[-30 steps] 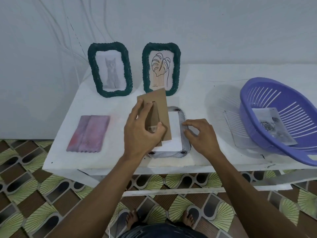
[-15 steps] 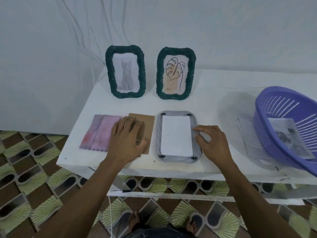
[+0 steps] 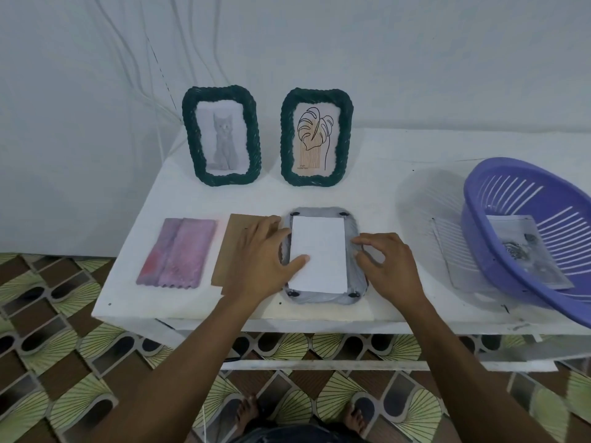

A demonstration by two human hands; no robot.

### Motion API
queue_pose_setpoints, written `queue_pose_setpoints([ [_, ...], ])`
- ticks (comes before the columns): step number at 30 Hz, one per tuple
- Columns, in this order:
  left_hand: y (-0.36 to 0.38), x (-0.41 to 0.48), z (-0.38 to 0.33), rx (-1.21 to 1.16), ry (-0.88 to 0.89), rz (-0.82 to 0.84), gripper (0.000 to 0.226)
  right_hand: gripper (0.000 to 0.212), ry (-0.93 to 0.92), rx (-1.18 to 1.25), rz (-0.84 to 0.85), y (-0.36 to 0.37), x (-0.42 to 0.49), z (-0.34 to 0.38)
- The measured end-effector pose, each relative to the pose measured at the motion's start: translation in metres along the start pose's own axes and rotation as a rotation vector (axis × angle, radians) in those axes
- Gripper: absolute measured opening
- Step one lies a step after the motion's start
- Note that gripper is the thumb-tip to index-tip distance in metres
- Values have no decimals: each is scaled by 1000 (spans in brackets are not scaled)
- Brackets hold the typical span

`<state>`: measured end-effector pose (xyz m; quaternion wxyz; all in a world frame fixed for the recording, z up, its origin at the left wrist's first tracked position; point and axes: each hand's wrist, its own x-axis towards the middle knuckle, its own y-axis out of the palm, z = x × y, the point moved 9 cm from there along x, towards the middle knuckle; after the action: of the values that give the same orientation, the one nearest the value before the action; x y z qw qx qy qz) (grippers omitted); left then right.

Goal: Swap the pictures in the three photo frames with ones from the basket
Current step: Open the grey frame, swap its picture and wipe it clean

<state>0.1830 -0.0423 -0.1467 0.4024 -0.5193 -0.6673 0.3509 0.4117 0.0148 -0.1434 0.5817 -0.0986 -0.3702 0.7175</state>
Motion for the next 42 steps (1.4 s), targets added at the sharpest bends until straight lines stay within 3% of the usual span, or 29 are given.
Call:
queue_pose_setpoints([
  [7, -14, -3, -5, -167, 21, -89, 49, 24, -3, 4, -1, -1, -1, 1],
  [13, -7, -2, 12, -345, -100, -61, 57, 26, 3, 10, -2, 0, 0, 0],
  [18, -29, 2, 8, -513, -116, -80, 33, 28, 9, 33, 3, -2, 0, 0],
  [23, -34, 15, -9, -772, -138, -16, 24, 25, 162, 158, 91, -16, 10, 4],
  [29, -7, 37, -66, -1050, -178, 100, 24, 27, -29, -130, -39, -114, 30, 22],
  [34, 18, 51, -127, -1080, -82, 247, 27, 26, 167, -398, 64, -175, 33, -21],
  [38, 38, 61, -159, -1123, -98, 313, 26, 28, 343, -222, 258, -174, 21, -47],
  [42, 57, 69, -174, -1282, -203, 317, 27, 28, 330, -158, 226, -185, 26, -49],
])
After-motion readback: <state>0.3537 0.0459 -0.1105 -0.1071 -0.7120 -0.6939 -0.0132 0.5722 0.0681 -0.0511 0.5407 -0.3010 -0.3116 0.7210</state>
